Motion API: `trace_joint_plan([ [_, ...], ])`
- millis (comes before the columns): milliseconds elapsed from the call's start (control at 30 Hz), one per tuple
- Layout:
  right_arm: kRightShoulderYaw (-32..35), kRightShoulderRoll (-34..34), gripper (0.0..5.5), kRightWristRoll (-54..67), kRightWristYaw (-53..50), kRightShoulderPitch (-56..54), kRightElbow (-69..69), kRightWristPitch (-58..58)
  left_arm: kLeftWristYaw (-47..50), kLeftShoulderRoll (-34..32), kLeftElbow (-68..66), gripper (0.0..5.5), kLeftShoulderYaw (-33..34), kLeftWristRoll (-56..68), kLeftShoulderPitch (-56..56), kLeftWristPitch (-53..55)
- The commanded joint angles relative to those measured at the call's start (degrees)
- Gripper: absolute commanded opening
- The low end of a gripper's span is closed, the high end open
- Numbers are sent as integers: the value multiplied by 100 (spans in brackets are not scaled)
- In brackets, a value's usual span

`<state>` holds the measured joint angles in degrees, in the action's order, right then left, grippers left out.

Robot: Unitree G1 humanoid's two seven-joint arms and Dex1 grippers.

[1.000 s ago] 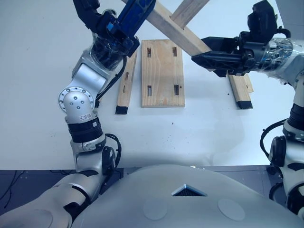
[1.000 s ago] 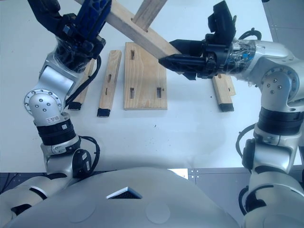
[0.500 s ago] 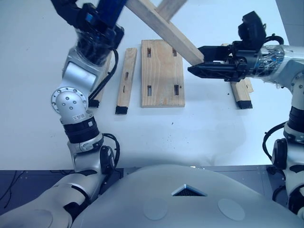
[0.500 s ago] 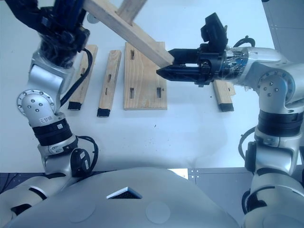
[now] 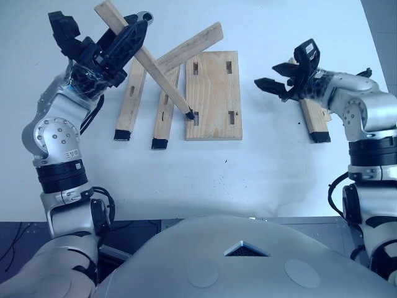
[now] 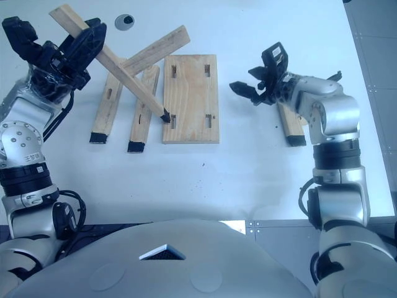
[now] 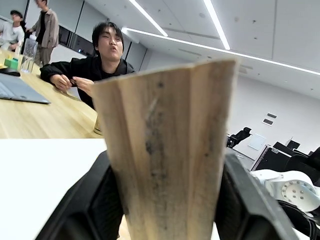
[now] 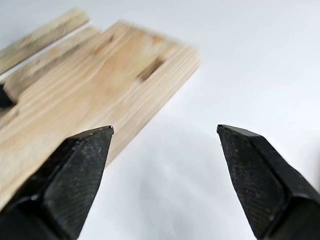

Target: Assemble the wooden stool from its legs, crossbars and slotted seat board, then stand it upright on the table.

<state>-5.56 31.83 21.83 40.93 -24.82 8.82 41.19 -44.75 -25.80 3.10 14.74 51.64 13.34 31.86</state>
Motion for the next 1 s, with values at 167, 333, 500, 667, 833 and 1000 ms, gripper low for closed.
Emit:
trace_joint_plan([
  [167, 2, -71, 381, -169, 91, -99, 207, -65, -135, 125, 228, 213, -22, 51, -101, 31],
  [333, 3, -100, 381, -262, 144, -119, 301, -94, -265, 172, 114, 213, -93, -93, -162, -30],
  [500, -1, -119, 381, -313, 175, -121, 360, -124, -399, 272, -193, 212, -227, -245, -243, -104],
  [667, -1, -117, 381, -341, 194, -93, 354, -121, -675, -23, -183, 212, -524, -730, -285, -353],
  [833, 23, -179, 381, -367, 160, 23, 281, -99, -1244, -746, 144, 212, -955, -1029, -39, -273],
  [1000, 3, -314, 381, -374, 109, 232, 97, -32, -1390, -1219, 565, 212, -1515, -1691, 76, -535],
])
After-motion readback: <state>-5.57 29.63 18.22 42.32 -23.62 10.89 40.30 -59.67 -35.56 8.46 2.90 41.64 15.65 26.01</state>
